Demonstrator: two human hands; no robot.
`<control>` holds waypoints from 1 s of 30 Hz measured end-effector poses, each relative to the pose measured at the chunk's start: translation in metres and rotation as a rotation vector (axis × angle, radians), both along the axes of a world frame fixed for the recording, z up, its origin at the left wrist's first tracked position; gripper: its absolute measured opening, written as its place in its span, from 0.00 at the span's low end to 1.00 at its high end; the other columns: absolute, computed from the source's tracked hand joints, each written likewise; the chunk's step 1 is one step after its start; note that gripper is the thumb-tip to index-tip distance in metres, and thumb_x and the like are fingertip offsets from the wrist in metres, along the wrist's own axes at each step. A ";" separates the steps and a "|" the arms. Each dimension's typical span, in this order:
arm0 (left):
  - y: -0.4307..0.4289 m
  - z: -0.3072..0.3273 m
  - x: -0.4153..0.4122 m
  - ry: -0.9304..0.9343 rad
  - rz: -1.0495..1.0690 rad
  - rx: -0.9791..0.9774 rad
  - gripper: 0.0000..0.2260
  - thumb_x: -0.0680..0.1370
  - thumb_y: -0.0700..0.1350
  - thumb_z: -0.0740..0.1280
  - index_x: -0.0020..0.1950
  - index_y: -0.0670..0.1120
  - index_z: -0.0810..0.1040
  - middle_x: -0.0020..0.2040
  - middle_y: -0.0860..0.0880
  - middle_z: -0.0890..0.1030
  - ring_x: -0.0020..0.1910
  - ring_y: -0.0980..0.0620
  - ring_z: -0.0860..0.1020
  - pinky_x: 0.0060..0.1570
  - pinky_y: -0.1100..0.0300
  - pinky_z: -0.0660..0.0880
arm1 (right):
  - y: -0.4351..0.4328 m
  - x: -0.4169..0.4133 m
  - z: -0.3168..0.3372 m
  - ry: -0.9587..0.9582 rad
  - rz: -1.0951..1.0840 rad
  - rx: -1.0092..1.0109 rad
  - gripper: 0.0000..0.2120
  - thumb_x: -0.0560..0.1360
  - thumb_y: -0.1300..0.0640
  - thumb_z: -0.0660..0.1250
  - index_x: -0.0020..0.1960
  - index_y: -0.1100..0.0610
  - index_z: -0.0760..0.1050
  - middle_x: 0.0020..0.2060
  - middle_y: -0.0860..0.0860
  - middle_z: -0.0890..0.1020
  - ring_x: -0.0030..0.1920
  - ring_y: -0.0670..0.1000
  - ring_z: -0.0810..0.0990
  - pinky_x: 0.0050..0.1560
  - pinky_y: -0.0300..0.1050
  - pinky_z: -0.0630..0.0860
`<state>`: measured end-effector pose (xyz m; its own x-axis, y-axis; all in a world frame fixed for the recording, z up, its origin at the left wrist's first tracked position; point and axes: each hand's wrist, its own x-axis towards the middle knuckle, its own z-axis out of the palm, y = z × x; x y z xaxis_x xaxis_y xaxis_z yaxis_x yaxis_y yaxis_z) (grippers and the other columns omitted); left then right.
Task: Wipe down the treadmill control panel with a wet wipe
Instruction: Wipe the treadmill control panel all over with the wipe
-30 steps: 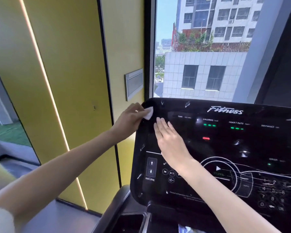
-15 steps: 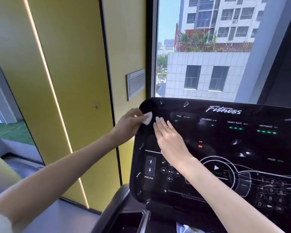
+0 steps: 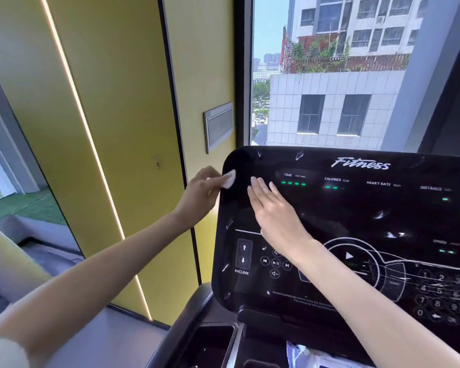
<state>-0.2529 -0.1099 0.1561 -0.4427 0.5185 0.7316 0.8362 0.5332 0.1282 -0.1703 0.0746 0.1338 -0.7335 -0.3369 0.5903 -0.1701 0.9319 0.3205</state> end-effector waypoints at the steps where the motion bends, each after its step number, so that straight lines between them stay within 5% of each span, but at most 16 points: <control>1: 0.003 -0.004 0.005 0.027 -0.036 -0.087 0.14 0.75 0.33 0.59 0.54 0.42 0.81 0.42 0.44 0.76 0.42 0.49 0.73 0.36 0.51 0.77 | 0.000 0.000 0.000 0.001 0.008 -0.008 0.33 0.57 0.73 0.68 0.63 0.73 0.70 0.64 0.69 0.71 0.65 0.65 0.70 0.65 0.59 0.67; 4: -0.001 -0.016 0.017 0.148 -0.215 -0.453 0.17 0.74 0.36 0.54 0.54 0.41 0.80 0.43 0.45 0.77 0.44 0.49 0.72 0.32 0.53 0.77 | 0.002 -0.001 -0.002 0.005 0.025 -0.003 0.31 0.59 0.73 0.64 0.63 0.73 0.70 0.65 0.68 0.70 0.66 0.64 0.70 0.65 0.60 0.67; 8: 0.000 0.008 -0.005 0.035 0.035 -0.042 0.15 0.73 0.29 0.61 0.53 0.40 0.81 0.40 0.44 0.78 0.40 0.45 0.75 0.34 0.47 0.76 | 0.001 -0.001 -0.002 0.031 0.018 0.025 0.28 0.62 0.72 0.60 0.63 0.73 0.70 0.64 0.69 0.70 0.66 0.64 0.70 0.65 0.59 0.67; 13: -0.006 -0.014 0.021 0.155 -0.176 -0.456 0.17 0.74 0.35 0.54 0.53 0.40 0.80 0.40 0.47 0.77 0.41 0.48 0.73 0.32 0.54 0.77 | 0.001 -0.002 -0.004 0.023 0.003 0.031 0.33 0.59 0.74 0.67 0.64 0.73 0.69 0.65 0.69 0.69 0.66 0.65 0.69 0.65 0.59 0.67; 17: -0.005 -0.010 0.006 0.003 0.025 -0.054 0.14 0.73 0.28 0.61 0.54 0.39 0.80 0.38 0.45 0.76 0.39 0.48 0.73 0.37 0.50 0.75 | 0.000 -0.002 -0.004 0.017 0.002 0.001 0.34 0.57 0.76 0.69 0.63 0.74 0.69 0.64 0.70 0.69 0.66 0.66 0.69 0.65 0.60 0.66; 21: -0.006 -0.031 0.025 0.109 -0.181 -0.429 0.15 0.70 0.28 0.60 0.52 0.39 0.80 0.41 0.45 0.76 0.41 0.47 0.73 0.33 0.53 0.76 | 0.001 -0.002 -0.005 -0.005 0.012 -0.008 0.34 0.59 0.76 0.68 0.65 0.73 0.67 0.66 0.69 0.67 0.67 0.65 0.67 0.67 0.60 0.64; 25: -0.002 -0.022 0.013 -0.052 -0.014 0.029 0.15 0.73 0.29 0.62 0.54 0.40 0.81 0.41 0.44 0.77 0.40 0.48 0.74 0.40 0.53 0.75 | 0.001 -0.003 -0.004 0.020 0.027 -0.012 0.32 0.58 0.77 0.67 0.63 0.74 0.69 0.64 0.70 0.69 0.65 0.66 0.69 0.64 0.61 0.67; 28: 0.001 -0.035 0.030 0.062 -0.179 -0.298 0.13 0.73 0.30 0.60 0.52 0.38 0.80 0.42 0.43 0.76 0.41 0.46 0.73 0.36 0.52 0.75 | 0.001 -0.003 -0.005 -0.001 0.021 -0.010 0.34 0.57 0.76 0.69 0.64 0.74 0.68 0.65 0.69 0.69 0.66 0.65 0.69 0.65 0.60 0.67; 30: -0.004 -0.029 0.024 0.040 -0.155 -0.317 0.14 0.72 0.27 0.63 0.53 0.39 0.80 0.43 0.43 0.77 0.42 0.46 0.75 0.37 0.51 0.77 | 0.001 -0.003 -0.005 -0.017 0.014 -0.002 0.35 0.57 0.76 0.70 0.64 0.73 0.68 0.65 0.69 0.68 0.66 0.65 0.69 0.65 0.59 0.67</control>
<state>-0.2292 -0.1137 0.1273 -0.3152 0.7813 0.5388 0.9114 0.4075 -0.0577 -0.1730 0.0759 0.1290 -0.7386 -0.3461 0.5786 -0.1887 0.9300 0.3155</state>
